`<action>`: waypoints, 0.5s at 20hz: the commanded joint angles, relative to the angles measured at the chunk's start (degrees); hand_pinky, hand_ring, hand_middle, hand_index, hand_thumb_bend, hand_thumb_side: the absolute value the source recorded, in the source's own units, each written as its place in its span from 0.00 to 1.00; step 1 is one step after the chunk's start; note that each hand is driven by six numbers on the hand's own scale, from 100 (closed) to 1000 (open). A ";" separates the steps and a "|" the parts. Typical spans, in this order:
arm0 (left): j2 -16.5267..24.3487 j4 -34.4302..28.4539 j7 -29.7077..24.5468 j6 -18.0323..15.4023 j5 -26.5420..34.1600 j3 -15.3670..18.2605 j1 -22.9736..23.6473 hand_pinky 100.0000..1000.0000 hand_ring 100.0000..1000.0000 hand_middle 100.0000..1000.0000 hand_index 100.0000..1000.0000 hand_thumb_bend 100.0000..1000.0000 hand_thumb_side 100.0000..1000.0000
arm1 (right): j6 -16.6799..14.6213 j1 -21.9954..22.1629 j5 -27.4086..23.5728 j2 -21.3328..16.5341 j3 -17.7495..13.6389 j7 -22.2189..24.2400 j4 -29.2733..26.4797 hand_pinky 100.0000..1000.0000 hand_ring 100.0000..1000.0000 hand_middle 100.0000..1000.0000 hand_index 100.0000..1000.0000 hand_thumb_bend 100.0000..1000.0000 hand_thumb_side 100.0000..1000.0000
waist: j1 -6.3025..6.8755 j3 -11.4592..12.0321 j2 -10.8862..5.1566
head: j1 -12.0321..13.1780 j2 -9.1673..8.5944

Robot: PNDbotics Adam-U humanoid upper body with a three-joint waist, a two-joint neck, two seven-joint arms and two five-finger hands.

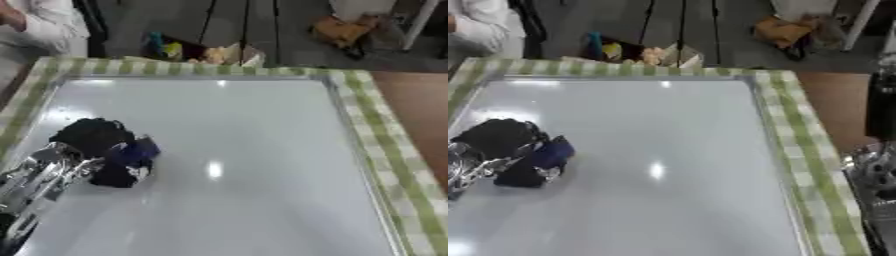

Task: Wipe the whiteboard clean with a brush.

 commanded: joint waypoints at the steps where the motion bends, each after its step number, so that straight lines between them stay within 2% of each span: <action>1: 0.40 -0.79 -0.22 0.17 0.39 0.41 -0.44 0.37 0.60 0.57 0.82 0.00 1.00 | 0.04 -0.84 0.09 -0.93 -0.41 -0.19 -0.73 0.80 0.88 0.68 0.81 0.00 1.00 | 0.07 0.08 -1.20 | 0.23 -0.48; 4: -0.06 -0.57 -0.10 0.46 0.34 0.40 -0.57 0.40 0.66 0.65 0.87 0.00 1.00 | 0.05 -0.84 0.08 -0.92 -0.39 -0.15 -0.73 0.80 0.87 0.68 0.81 0.00 1.00 | 0.07 0.10 -1.22 | 0.28 -0.48; 6: -0.26 -0.40 -0.37 0.40 0.39 0.36 -0.70 0.45 0.73 0.72 0.89 0.00 1.00 | 0.01 -0.86 0.10 -0.89 -0.36 -0.11 -0.73 0.80 0.88 0.68 0.81 0.00 1.00 | 0.09 0.11 -1.24 | 0.28 -0.43; 10: -0.46 -0.68 0.15 0.55 0.28 0.57 -0.84 0.54 0.81 0.80 0.94 0.05 1.00 | 0.01 -0.85 0.11 -0.93 -0.34 -0.05 -0.73 0.80 0.87 0.68 0.81 0.00 1.00 | 0.11 0.15 -1.31 | 0.29 -0.44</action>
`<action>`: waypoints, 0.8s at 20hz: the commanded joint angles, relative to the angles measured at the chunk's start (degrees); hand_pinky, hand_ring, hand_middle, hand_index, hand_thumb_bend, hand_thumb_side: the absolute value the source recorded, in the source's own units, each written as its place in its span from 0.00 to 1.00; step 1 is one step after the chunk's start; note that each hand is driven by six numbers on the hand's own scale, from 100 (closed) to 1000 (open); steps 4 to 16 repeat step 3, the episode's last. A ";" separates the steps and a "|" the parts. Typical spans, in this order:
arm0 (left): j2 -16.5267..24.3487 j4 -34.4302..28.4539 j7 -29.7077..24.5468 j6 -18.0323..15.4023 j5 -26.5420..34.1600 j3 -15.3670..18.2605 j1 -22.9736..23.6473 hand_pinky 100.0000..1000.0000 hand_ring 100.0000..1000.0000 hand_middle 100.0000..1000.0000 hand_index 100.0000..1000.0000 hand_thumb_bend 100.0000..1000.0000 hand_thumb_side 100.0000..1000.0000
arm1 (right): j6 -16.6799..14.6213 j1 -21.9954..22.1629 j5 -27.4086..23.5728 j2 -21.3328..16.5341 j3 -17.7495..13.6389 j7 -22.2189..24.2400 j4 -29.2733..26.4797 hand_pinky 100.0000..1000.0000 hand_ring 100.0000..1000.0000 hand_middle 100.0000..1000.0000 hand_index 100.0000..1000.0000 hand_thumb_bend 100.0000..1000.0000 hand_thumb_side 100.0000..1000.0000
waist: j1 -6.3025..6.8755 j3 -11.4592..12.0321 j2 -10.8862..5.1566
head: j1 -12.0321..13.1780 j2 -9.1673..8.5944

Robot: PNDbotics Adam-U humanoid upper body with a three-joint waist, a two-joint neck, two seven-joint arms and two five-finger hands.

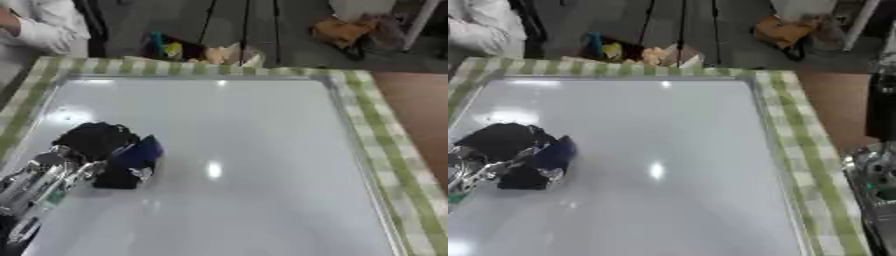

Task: Wipe the whiteboard clean with a brush.

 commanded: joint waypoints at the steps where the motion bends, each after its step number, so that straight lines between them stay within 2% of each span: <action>1: 0.49 -0.89 0.65 0.37 -0.02 0.61 -1.02 0.55 0.82 0.81 0.95 0.06 1.00 | 0.01 -0.84 0.11 -0.92 -0.34 -0.04 -0.73 0.80 0.87 0.68 0.81 0.00 1.00 | 0.15 0.12 -1.32 | 0.27 -0.39; 3: 0.38 -0.97 1.33 0.64 -0.12 0.63 -1.08 0.60 0.86 0.84 0.96 0.09 1.00 | 0.00 -0.84 0.11 -0.91 -0.34 -0.03 -0.73 0.81 0.87 0.68 0.81 0.00 1.00 | 0.18 0.14 -1.38 | 0.26 -0.34; 16: 0.38 -0.97 1.33 0.64 -0.12 0.63 -1.08 0.60 0.86 0.84 0.96 0.09 1.00 | 0.00 -0.84 0.11 -0.91 -0.34 -0.03 -0.73 0.81 0.87 0.68 0.81 0.00 1.00 | 0.18 0.14 -1.38 | 0.26 -0.34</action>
